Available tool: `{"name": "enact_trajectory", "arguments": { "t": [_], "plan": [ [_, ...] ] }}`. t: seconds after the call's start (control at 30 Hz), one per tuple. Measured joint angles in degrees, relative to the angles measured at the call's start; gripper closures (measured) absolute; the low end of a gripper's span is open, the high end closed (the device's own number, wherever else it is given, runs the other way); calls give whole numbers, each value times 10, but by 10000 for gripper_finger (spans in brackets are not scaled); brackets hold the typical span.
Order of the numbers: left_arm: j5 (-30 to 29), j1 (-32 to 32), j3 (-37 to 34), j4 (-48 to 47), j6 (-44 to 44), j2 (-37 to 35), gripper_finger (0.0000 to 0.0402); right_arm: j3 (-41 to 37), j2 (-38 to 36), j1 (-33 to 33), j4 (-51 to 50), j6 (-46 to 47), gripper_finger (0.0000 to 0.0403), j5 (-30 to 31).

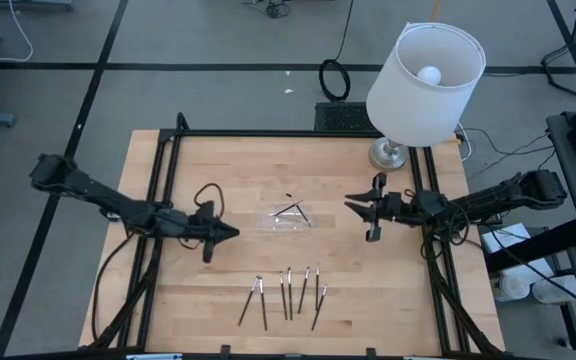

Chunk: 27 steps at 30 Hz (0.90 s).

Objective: Pick & Place Makeup Supplies
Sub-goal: Put the makeup brush into the transparent organizer

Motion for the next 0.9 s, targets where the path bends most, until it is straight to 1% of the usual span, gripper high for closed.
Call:
{"name": "enact_trajectory", "arguments": {
  "t": [0.2,0.4,0.6,0.7,0.8,0.87,0.9],
  "plan": [
    [-7,-19,59,-20,0,83,371,0,0,-9,1,-34,338,40],
    [-9,-32,114,-69,-19,167,371,0,0,-20,0,-24,338,40],
    [-7,-32,166,-75,1,225,371,0,0,-20,0,-9,338,39],
    [8,-34,185,-76,4,248,371,0,0,-20,0,-9,338,39],
    [12,-41,203,-74,47,271,371,0,0,-20,4,-12,338,39],
    [0,-48,216,-67,87,288,371,0,0,-20,4,-11,338,39],
    [-3,-52,224,-65,90,297,371,0,0,-20,1,-10,338,39]
  ]
}}
